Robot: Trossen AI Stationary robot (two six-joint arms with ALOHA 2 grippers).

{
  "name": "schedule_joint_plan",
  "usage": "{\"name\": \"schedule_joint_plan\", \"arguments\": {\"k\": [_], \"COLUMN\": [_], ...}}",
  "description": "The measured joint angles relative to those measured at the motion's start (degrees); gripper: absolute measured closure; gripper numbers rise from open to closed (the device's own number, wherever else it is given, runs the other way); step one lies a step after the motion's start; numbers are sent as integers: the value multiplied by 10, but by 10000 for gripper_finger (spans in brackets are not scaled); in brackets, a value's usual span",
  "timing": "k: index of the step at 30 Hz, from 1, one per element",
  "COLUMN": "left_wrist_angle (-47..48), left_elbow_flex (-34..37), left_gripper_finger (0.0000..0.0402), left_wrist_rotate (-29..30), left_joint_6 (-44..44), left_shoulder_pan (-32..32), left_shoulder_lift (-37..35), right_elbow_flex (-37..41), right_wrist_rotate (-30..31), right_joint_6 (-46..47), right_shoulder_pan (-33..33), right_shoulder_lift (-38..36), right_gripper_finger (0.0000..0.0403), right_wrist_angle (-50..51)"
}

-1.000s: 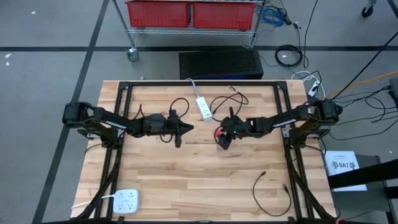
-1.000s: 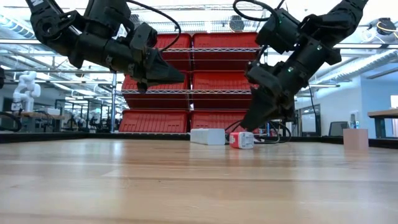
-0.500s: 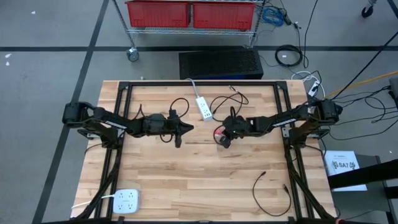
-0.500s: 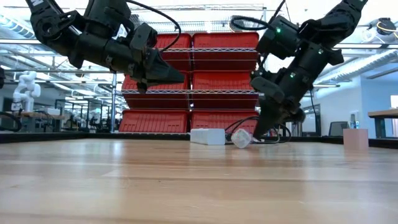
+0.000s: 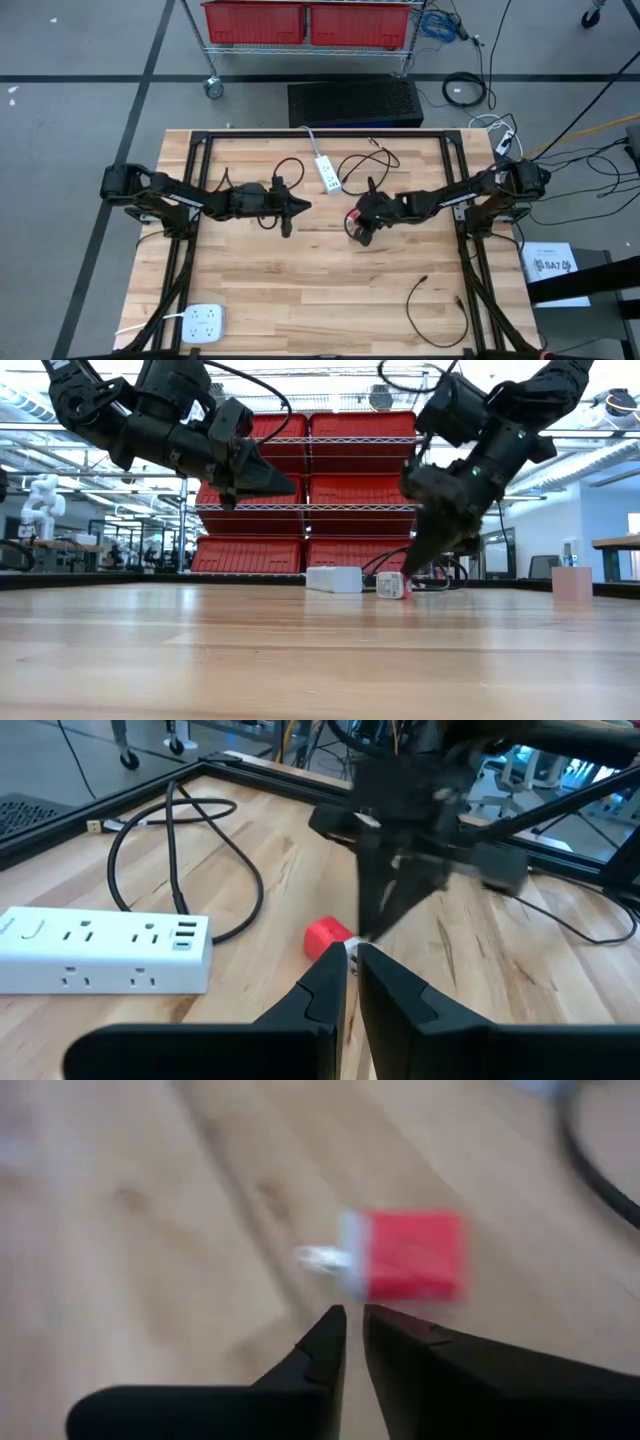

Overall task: Insert USB
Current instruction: Insert the pink charger adapter into the top white outlet extension

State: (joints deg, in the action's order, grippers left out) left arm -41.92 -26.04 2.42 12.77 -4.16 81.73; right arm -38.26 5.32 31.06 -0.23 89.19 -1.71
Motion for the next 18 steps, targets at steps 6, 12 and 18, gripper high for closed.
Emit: {"name": "schedule_joint_plan", "arguments": {"k": [6, 12, 18], "left_wrist_angle": [13, 23, 22], "left_elbow_flex": [0, 0, 0], "left_gripper_finger": [366, 366, 366], "left_wrist_rotate": [0, 0, 0], "left_joint_6": [0, 0, 0], "left_shoulder_pan": [0, 0, 0], "left_shoulder_lift": [0, 0, 0], "right_elbow_flex": [-20, -25, -25], "right_wrist_rotate": [32, 70, 86], "right_joint_6": [-94, -194, -198], "right_shoulder_pan": [-1, -1, 4], "right_shoulder_lift": [0, 0, 0], "right_gripper_finger": [362, 365, 365], "right_wrist_angle": [51, 70, 60]}}
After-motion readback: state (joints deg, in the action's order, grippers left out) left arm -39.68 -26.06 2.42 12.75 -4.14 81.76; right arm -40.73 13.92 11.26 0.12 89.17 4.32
